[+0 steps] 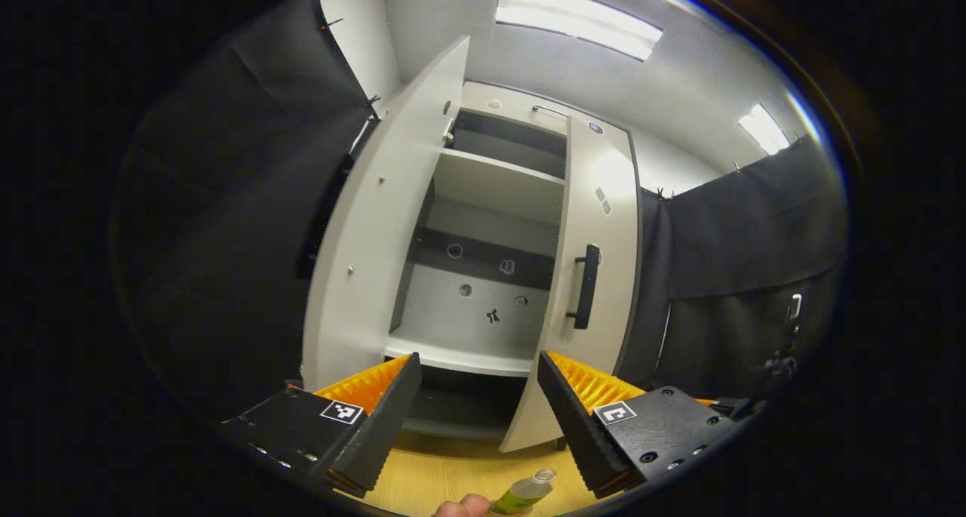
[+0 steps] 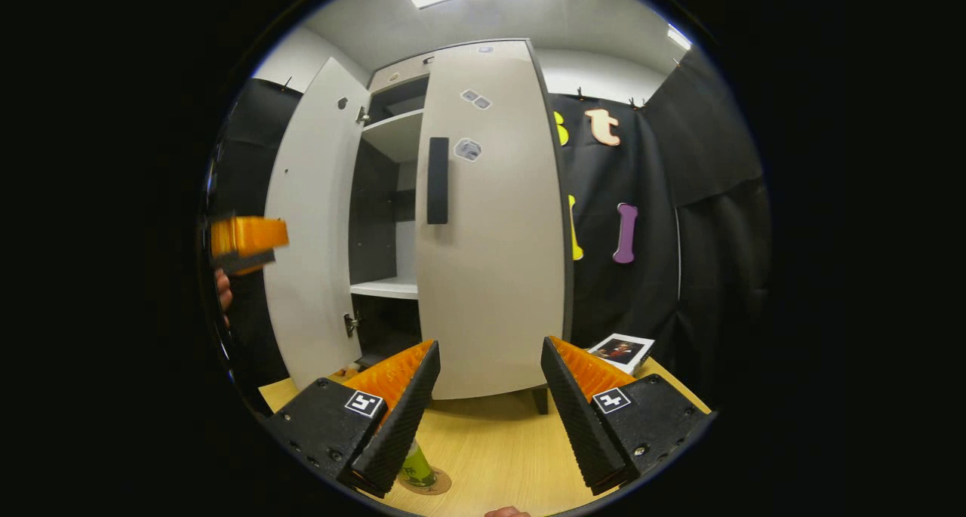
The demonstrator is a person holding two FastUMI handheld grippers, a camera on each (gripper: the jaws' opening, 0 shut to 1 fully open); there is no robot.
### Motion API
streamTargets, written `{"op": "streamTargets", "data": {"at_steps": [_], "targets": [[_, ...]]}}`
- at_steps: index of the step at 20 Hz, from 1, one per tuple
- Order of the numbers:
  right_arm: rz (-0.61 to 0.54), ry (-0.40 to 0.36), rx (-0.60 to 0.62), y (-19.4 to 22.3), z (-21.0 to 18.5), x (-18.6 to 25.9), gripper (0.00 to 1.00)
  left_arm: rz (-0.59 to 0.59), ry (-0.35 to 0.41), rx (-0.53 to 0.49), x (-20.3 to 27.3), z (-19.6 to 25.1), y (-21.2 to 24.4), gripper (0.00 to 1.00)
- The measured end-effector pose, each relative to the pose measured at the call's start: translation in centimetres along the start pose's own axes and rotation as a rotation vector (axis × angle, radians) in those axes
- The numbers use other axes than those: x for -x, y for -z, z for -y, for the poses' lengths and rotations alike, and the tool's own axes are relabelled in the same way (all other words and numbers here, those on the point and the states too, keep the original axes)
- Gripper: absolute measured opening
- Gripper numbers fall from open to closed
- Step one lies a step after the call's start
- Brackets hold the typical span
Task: Grasp the bottle in the cabinet with the left hand and place it on the coaster, then close the right door with the right hand and the left door with the left hand.
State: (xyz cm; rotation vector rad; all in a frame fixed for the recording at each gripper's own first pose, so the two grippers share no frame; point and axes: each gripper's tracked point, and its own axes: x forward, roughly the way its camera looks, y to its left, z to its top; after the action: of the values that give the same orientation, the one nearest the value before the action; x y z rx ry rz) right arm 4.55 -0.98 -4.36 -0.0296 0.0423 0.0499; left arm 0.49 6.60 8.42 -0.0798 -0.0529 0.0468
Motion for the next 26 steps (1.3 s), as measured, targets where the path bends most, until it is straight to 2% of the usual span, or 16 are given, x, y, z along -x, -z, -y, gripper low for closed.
{"op": "streamTargets", "data": {"at_steps": [3, 4, 5, 8, 9, 10, 13, 14, 15, 18, 22, 24, 26], "targets": [[0.002, -0.02, -0.018, -0.3, -0.6, -0.4, 0.83, -0.016, -0.156, -0.068, 0.0, -5.9, -1.5, 0.95], [0.005, -0.02, -0.017, -0.4, -0.6, -0.4, 0.83, -0.017, -0.196, -0.079, 0.1, -7.6, -1.9, 1.0], [0.007, -0.019, -0.015, -0.4, -0.6, -0.4, 0.83, -0.01, -0.228, -0.08, 0.1, -9.2, -2.3, 0.95], [0.005, -0.004, -0.015, -0.2, -0.1, -0.1, 0.83, -0.007, -0.33, -0.066, -0.4, -14.2, -3.4, 0.95], [0.003, 0.003, -0.015, -0.1, 0.2, 0.0, 0.83, -0.014, -0.376, -0.053, -0.7, -16.0, -3.5, 0.9], [0.0, 0.013, -0.015, 0.0, 0.5, 0.1, 0.83, -0.014, -0.409, -0.034, -1.1, -17.6, -3.7, 0.95], [-0.007, 0.043, -0.027, 0.1, 1.5, 0.4, 0.83, 0.022, -0.472, 0.002, -1.4, -20.5, -4.0, 0.95], [-0.008, 0.051, -0.029, 0.1, 1.7, 0.3, 0.83, 0.024, -0.487, 0.009, -1.8, -21.1, -3.8, 1.0], [-0.009, 0.06, -0.026, 0.1, 2.1, 0.4, 0.83, 0.022, -0.495, 0.014, -2.2, -21.6, -3.7, 0.95], [-0.001, 0.088, -0.02, -0.4, 3.1, 0.4, 0.83, 0.032, -0.501, 0.015, -2.2, -21.6, -3.7, 0.95], [-0.001, 0.107, -0.022, -0.4, 3.8, 0.3, 0.83, 0.013, -0.463, -0.038, -2.8, -20.9, -2.9, 0.95], [-0.005, 0.113, -0.026, -0.2, 4.1, 0.3, 0.83, 0.025, -0.489, -0.082, -2.4, -20.9, -3.2, 0.94], [-0.012, 0.117, -0.03, 0.0, 4.2, 0.2, 0.83, 0.029, -0.492, -0.056, -3.3, -21.0, -3.1, 0.94]]}}
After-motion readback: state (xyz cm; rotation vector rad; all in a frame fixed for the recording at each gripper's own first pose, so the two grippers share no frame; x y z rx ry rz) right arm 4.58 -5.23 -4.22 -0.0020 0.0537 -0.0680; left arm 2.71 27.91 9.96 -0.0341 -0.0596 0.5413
